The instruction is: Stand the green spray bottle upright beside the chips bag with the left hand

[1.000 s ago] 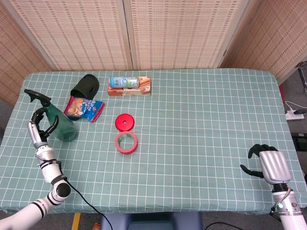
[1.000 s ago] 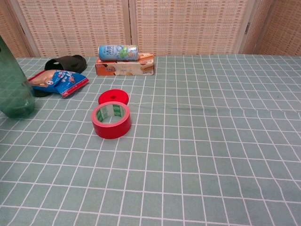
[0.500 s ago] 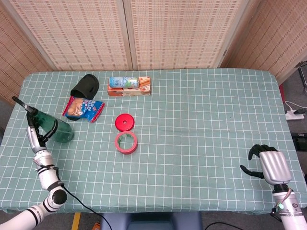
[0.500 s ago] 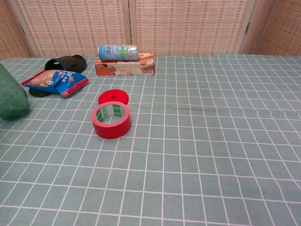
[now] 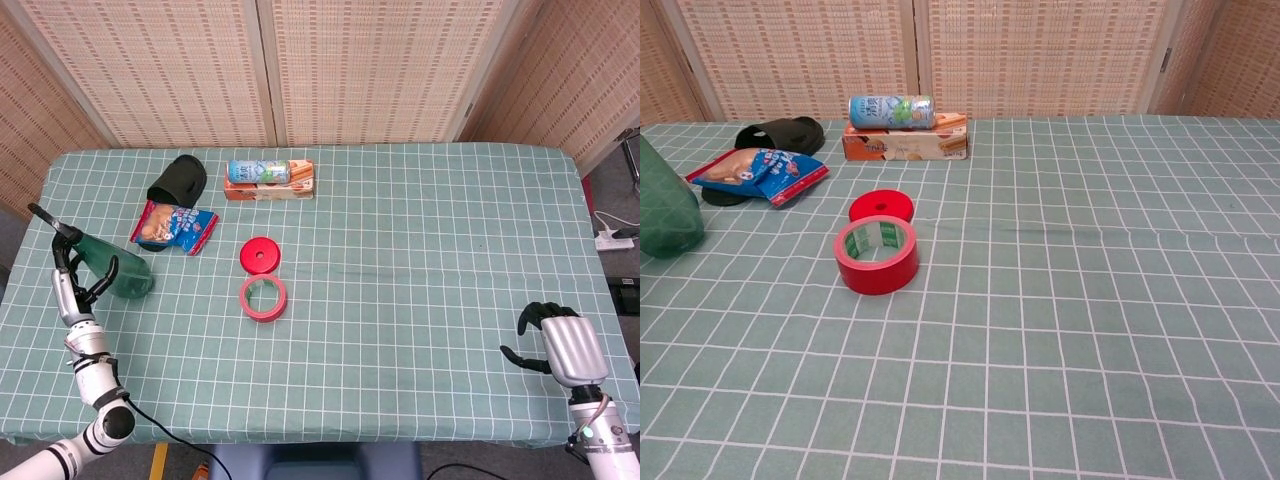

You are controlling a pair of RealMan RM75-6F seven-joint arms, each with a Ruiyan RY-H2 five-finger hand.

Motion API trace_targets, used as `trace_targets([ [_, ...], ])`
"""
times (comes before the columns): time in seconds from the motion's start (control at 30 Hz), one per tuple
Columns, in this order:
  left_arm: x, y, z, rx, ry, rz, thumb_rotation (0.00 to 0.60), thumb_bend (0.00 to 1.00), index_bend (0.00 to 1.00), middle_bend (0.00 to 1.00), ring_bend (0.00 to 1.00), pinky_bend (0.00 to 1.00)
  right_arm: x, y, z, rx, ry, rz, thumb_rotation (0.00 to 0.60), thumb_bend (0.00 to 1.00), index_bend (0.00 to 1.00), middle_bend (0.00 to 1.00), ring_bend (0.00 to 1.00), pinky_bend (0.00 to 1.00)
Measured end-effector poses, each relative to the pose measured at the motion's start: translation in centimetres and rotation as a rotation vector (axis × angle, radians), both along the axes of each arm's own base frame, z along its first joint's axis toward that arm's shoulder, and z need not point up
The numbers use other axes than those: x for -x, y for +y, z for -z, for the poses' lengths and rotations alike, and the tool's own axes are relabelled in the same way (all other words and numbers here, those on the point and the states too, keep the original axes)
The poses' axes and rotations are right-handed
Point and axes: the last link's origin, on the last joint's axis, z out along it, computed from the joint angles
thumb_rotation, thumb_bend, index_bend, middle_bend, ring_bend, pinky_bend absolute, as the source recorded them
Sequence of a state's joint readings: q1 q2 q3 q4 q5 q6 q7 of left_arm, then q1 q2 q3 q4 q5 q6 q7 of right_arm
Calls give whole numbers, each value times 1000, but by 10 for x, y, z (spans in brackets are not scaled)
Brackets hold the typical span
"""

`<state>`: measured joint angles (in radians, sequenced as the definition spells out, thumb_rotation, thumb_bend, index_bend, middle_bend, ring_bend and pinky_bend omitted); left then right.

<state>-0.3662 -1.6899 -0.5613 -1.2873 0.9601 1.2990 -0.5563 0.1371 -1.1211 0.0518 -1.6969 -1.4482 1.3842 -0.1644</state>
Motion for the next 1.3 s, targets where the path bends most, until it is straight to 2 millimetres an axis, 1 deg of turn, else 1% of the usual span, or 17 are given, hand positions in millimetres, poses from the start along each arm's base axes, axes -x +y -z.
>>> trace_targets([
  [0.07, -1, -2, 0, 5, 3, 3, 600, 219, 0, 0, 0, 113, 0, 0, 0, -1, -5, -4, 600, 113, 603, 403, 369, 438],
  [0.23, 1, -14, -2, 12, 32, -10, 600, 218, 0, 0, 0, 31, 0, 0, 0, -7, -14, -10, 600, 113, 603, 403, 369, 438],
  [0.37, 2, -23, -9, 0, 47, -28, 600, 216, 0, 0, 0, 19, -1, -1, 0, -13, -25, -16, 600, 112, 603, 403, 369, 438],
  [0.53, -5, -29, -21, -33, 45, -23, 600, 217, 0, 0, 0, 18, -2, -2, 1, -26, -39, -29, 600, 113, 603, 403, 369, 438],
  [0.83, -18, -38, -54, -102, 43, -21, 600, 215, 0, 0, 0, 17, -2, -3, 1, -39, -56, -40, 600, 113, 603, 403, 369, 438],
  [1.03, -25, -43, -85, -140, 60, -28, 600, 223, 0, 0, 0, 17, -2, -3, 0, -38, -67, -45, 600, 113, 603, 403, 369, 438],
  [1.07, -26, -43, -92, -143, 80, -33, 600, 234, 0, 0, 0, 17, -2, -2, 0, -37, -68, -46, 600, 113, 603, 403, 369, 438],
  [1.2, -31, -44, -107, -114, 143, -60, 600, 301, 0, 0, 0, 18, -2, -2, 0, -35, -71, -47, 600, 114, 603, 403, 369, 438],
  [1.3, -35, -46, -123, -72, 262, -54, 600, 307, 0, 0, 0, 20, -1, -1, 0, -34, -73, -46, 600, 114, 603, 403, 369, 438],
])
